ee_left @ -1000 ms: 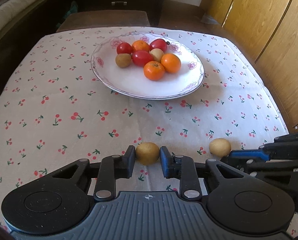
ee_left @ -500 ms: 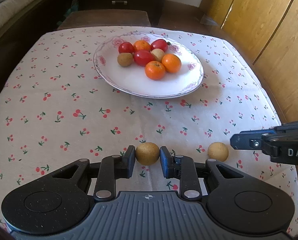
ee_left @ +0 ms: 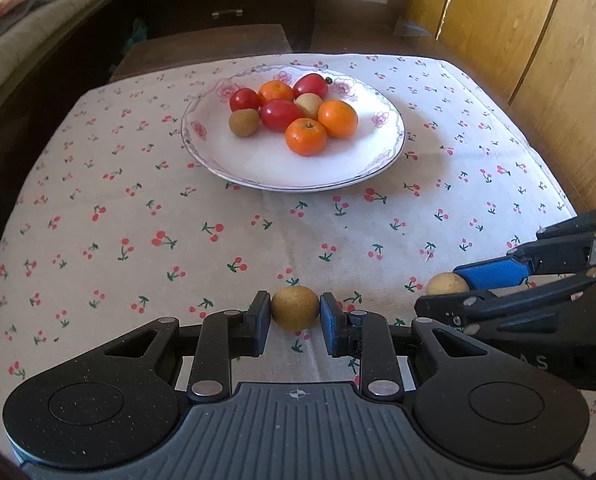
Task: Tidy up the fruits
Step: 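Lift both held kiwis off the cloth with both tools, then carry both held kiwis over the white plate with both tools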
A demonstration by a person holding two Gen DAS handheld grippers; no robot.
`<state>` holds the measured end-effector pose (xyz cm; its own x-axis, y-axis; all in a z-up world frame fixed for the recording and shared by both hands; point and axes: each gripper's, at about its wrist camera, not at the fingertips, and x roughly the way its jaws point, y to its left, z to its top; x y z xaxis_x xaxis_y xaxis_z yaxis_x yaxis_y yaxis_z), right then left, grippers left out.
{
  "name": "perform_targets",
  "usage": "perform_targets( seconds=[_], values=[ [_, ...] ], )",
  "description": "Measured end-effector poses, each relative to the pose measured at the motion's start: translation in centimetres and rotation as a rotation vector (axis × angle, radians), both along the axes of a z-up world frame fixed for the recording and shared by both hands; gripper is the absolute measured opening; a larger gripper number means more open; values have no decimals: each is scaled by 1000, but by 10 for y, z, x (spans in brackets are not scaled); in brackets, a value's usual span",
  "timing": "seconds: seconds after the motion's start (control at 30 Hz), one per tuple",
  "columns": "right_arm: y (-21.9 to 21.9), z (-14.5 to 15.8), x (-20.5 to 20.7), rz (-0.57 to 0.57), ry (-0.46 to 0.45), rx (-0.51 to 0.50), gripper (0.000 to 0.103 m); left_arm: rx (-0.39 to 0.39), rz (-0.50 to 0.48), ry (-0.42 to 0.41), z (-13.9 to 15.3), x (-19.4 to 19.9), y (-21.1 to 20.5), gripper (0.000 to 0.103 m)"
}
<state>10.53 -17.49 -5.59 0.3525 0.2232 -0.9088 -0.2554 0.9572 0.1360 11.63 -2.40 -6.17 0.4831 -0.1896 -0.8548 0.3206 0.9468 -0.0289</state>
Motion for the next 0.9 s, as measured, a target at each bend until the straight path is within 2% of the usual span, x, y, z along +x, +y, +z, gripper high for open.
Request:
perform_targets(
  seconds=[0.43, 0.57, 0.8, 0.9],
  values=[
    [2, 1, -3, 9, -11, -14, 28, 25, -23, -5, -3, -2, -5, 35],
    [-1, 1, -2, -2, -4, 2, 28, -14, 4, 12, -4, 4, 0, 39],
    [-5, 0, -2, -12, 2, 14, 28, -153, 96, 75, -2, 20, 19, 39],
    [-4, 1, -2, -9, 1, 9, 28, -153, 102, 81, -2, 21, 19, 39]
  ],
)
